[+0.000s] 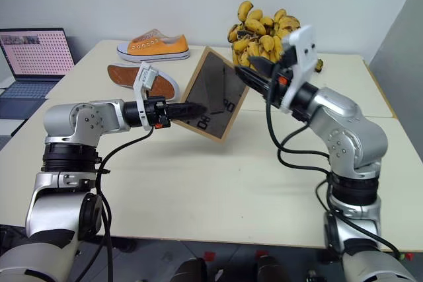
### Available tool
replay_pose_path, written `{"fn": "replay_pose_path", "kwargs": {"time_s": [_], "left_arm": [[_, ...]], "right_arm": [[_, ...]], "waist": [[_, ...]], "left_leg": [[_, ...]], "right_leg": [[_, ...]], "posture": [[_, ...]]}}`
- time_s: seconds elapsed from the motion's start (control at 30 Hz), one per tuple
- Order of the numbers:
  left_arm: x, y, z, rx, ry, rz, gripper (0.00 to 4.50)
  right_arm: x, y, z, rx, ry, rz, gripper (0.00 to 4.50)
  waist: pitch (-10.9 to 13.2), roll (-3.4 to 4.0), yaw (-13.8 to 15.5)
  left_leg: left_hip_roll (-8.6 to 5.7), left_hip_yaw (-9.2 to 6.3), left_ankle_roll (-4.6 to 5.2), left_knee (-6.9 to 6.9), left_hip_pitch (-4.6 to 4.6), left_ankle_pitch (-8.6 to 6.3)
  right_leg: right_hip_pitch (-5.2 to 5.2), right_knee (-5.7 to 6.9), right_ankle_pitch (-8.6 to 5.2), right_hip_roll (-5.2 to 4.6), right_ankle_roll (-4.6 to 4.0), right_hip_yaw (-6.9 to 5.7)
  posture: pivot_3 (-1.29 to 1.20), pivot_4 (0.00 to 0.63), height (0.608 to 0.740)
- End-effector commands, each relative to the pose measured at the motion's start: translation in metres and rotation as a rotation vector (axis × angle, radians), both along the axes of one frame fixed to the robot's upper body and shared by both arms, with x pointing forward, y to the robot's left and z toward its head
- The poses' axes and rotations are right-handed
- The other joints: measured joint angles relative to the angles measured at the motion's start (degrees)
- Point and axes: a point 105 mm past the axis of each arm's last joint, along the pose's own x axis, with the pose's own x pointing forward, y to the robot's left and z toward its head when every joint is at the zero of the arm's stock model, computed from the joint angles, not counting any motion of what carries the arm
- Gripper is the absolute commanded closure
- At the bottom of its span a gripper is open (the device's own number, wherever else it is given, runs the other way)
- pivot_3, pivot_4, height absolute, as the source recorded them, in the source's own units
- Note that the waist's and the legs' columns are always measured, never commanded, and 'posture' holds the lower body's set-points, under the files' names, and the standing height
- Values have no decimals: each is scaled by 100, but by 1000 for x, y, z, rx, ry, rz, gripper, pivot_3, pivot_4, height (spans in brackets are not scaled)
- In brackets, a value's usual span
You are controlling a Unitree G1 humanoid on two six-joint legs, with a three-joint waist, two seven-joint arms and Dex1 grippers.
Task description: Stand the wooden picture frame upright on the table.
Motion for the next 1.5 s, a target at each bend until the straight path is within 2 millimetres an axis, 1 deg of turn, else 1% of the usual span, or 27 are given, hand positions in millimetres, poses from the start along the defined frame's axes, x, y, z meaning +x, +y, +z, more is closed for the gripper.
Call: {"fn": "replay_pose_path", "kwargs": {"time_s": [0.03, 0.17, 0.33, 0.53, 0.63, 0.77, 0.9, 1.07, 1.13, 1.27, 1.37, 1.5], "left_arm": [[-17, -11, 30, -37, -115, -64, 3215], [-22, -13, 36, -40, -135, -70, 3215], [-22, -12, 38, -46, -138, -58, 3215], [-20, -8, 38, -45, -140, -39, 3215], [-17, -7, 39, -49, -141, -33, 3215], [-13, -8, 39, -54, -142, -27, 3215], [-5, -11, 37, -56, -142, -21, 3215], [8, -8, 28, -46, -121, 14, 3215], [16, -4, 23, -36, -112, 42, 3215], [30, 8, 20, -42, -86, 107, 3215], [33, 11, 23, -48, -89, 114, 3215], [32, 7, 30, -58, -99, 97, 3215]], "right_arm": [[-6, 10, 7, 6, -18, 30, 2457], [-3, 12, 5, 2, -11, 36, 2457], [2, 10, 2, -18, -21, 26, 2457], [8, -4, -8, -62, -25, -20, 2457], [10, -5, -11, -66, -22, -29, 2457], [5, 5, -11, -49, -16, -2, 2457], [-4, 22, -1, 5, -16, 48, 2457], [-12, 27, 4, 28, -11, 67, 2457], [-14, 25, 4, 27, -9, 64, 2457], [-13, 14, -1, 14, 6, 26, 2457], [-8, 6, -10, -6, 23, -10, 2457], [2, 2, -21, -48, 19, -55, 2457]], "waist": [[0, 0, 25], [0, 0, 14], [0, 1, -19], [0, 1, -18], [1, 1, -20], [0, 1, -21], [0, 1, -22], [0, 1, -20], [1, 1, -20], [1, 1, -19], [1, 1, -20], [1, 1, -23]], "left_leg": [[-2, 1, 0, 1, 0, 0], [-1, 2, 1, 4, 0, 1], [0, 2, 3, 3, 0, 2], [0, 5, 3, -1, -5, 2], [0, 8, 3, -1, -5, 2], [1, 8, 3, -1, -5, 2], [2, 8, 3, -1, -5, 2], [1, 9, 3, -1, -8, 2], [1, 9, 3, -1, -8, 2], [1, 9, 3, -1, -9, 2], [0, 10, 3, -1, -9, 2], [1, 12, 3, -5, -12, 2]], "right_leg": [[0, -1, 0, 0, 0, 1], [0, 2, 0, 1, 0, 3], [-5, 4, 0, 3, 0, 3], [-13, 3, 0, 2, 0, 4], [-14, 3, 0, 2, 0, 6], [-16, 5, 0, 3, 0, 7], [-17, 6, 0, 3, 0, 6], [-20, 6, 0, 2, 0, 6], [-20, 6, 0, 2, 0, 6], [-21, 6, 0, 3, 0, 5], [-21, 5, 0, 2, 0, 6], [-27, 4, -1, 3, 0, 7]], "posture": [[0, 150, 740], [0, 150, 740], [0, 150, 740], [0, 150, 740], [0, 150, 740], [0, 150, 740], [0, 150, 740], [0, 150, 740], [0, 150, 740], [0, 150, 740], [0, 150, 740], [0, 150, 740]]}}
